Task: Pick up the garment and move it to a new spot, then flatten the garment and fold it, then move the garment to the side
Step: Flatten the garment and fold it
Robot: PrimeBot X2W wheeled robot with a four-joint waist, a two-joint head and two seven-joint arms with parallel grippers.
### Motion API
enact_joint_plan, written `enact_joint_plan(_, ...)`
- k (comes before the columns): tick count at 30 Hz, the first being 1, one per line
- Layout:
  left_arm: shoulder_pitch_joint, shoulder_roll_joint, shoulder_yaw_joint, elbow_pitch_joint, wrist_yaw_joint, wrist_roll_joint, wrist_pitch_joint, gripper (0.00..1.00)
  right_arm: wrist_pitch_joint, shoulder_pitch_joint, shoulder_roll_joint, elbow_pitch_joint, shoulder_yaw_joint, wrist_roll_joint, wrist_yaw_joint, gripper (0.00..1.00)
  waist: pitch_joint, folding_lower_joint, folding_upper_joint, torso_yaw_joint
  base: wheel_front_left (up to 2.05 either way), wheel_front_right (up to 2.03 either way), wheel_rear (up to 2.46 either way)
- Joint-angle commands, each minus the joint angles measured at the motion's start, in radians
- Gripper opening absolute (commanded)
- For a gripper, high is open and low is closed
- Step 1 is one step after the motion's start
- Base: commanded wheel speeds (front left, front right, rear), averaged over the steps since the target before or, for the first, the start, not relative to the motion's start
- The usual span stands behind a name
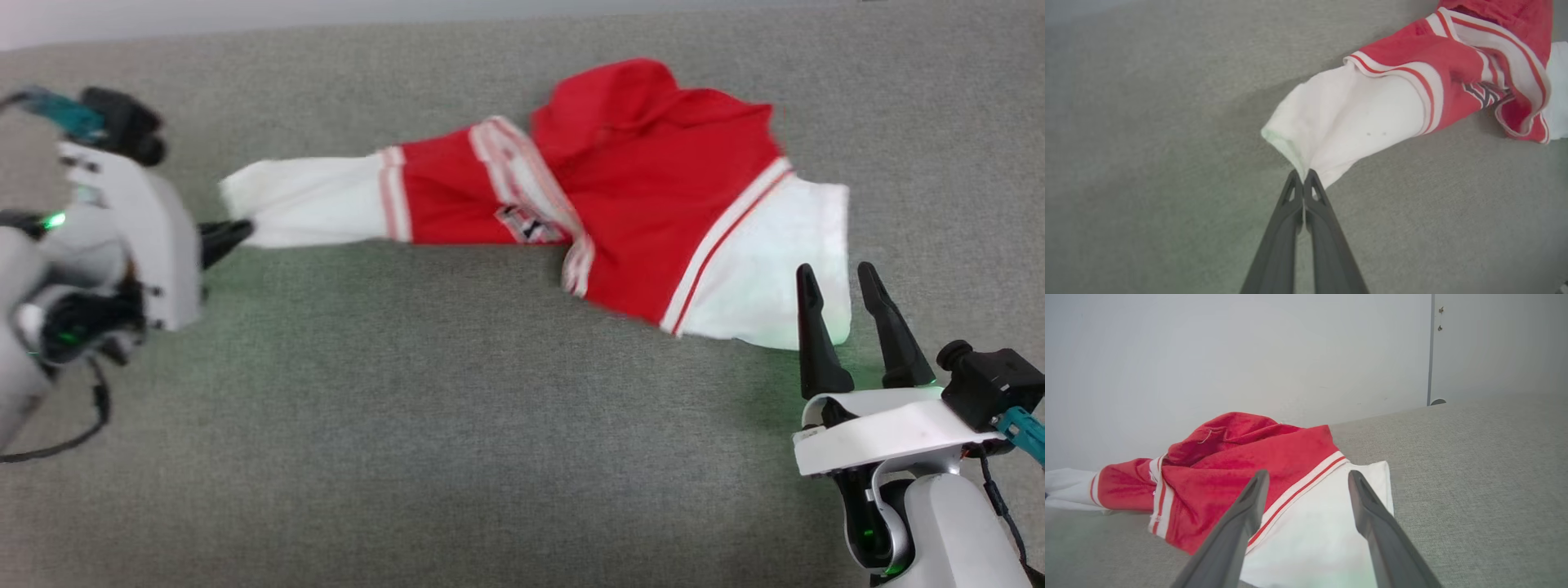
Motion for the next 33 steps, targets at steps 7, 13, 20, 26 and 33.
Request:
enact_joint_plan(7, 0.043, -0.017, 0.060, 0.166, 0.047, -0.246, 0.189, 0.00, -0.004, 0.003, 0.001, -0.004, 0.005, -0.013, 0.000, 1.00, 0.020, 0.0000, -0.0001, -0.017, 0.00, 0.00, 0.00)
enact_joint_plan(13, 0.048, -0.042, 0.057, 0.246, 0.046, -0.236, 0.175, 0.00, -0.004, 0.009, 0.001, -0.008, -0.003, -0.018, 0.000, 1.00, 0.027, 0.0000, -0.0001, -0.032, 0.00, 0.00, 0.00)
enact_joint_plan(20, 0.049, -0.066, 0.046, 0.284, 0.024, -0.208, 0.151, 0.33, -0.004, 0.011, 0.001, -0.005, 0.001, -0.032, 0.000, 1.00, 0.019, 0.0000, -0.0001, -0.029, 0.00, 0.00, 0.00)
enact_joint_plan(26, 0.064, -0.084, 0.062, 0.284, 0.007, -0.199, 0.066, 1.00, 0.006, -0.003, -0.010, 0.018, 0.022, -0.072, 0.000, 1.00, -0.017, 0.0000, -0.0001, -0.009, 0.00, 0.00, 0.00)
enact_joint_plan(33, 0.113, -0.074, 0.113, 0.202, 0.001, -0.143, -0.221, 1.00, 0.114, -0.017, -0.107, 0.013, 0.108, -0.095, 0.000, 1.00, -0.074, 0.0000, -0.0001, 0.036, 0.00, 0.00, 0.00)
